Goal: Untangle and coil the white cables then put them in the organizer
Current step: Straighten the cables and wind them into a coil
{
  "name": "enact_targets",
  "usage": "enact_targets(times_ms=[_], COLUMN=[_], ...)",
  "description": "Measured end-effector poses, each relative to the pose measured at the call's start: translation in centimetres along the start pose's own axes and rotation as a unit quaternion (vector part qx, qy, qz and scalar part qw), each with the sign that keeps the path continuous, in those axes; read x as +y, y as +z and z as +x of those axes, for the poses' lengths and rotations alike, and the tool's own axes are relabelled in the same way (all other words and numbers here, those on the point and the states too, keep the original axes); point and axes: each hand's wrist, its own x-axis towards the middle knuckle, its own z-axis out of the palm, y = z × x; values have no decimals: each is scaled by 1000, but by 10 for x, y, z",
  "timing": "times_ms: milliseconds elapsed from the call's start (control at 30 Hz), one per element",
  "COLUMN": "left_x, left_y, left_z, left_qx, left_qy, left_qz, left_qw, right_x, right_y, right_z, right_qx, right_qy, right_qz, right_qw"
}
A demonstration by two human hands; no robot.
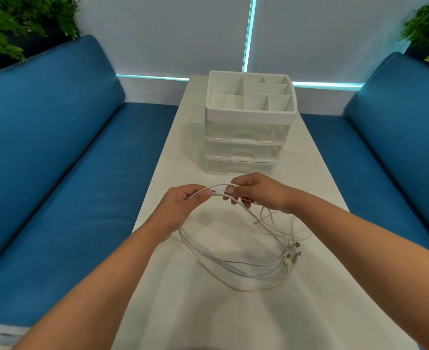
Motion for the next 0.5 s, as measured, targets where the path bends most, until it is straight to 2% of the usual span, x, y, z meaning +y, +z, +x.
enact_targets(times_ms=[100,333,500], left_x=[-3,-7,-11], left_y=[-1,-2,-3], left_z=[0,6,9], left_qx=[10,27,21], left_qy=[-5,-6,-7], left_qz=[-3,2,-1], left_qw=[1000,1000,1000], right_x=[5,6,2], right_y=[0,10,9], right_z=[1,-4,-8], right_qx=[16,-16,-3], right_qy=[-9,35,35], right_qz=[-6,-6,-26], right_qw=[1000,999,999])
